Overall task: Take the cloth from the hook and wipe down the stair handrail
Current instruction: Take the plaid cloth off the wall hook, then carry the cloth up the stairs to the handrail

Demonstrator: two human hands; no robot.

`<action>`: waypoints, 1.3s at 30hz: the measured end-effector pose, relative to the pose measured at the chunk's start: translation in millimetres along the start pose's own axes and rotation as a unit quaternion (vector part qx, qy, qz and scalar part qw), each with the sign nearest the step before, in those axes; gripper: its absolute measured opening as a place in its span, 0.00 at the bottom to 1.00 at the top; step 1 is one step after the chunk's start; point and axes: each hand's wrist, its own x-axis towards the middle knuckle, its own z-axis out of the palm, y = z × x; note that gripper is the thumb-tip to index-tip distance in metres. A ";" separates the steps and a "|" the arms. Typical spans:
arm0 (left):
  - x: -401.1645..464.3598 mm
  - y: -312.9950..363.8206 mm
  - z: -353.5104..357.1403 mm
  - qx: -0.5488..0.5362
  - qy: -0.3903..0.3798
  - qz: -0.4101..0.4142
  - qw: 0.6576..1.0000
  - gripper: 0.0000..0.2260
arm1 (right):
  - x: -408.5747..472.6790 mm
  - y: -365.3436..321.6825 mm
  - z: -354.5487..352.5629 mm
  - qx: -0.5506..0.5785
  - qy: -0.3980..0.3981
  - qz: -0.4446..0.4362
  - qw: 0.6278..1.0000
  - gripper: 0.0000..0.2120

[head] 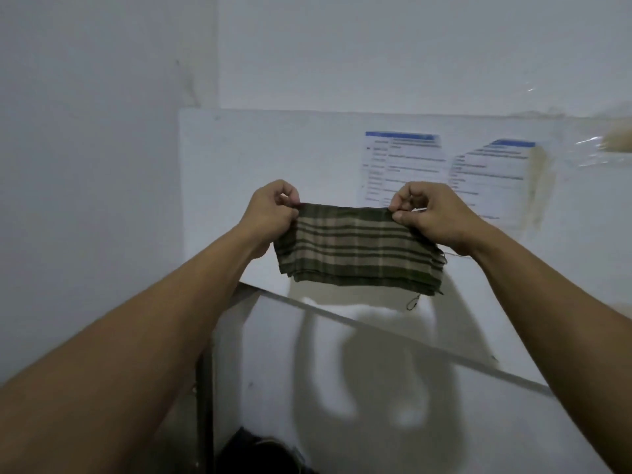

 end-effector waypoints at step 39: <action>-538.8 6.5 -311.5 0.391 0.580 -0.417 0.581 0.21 | -211.8 -442.6 485.3 0.247 -0.519 -0.576 0.582 0.20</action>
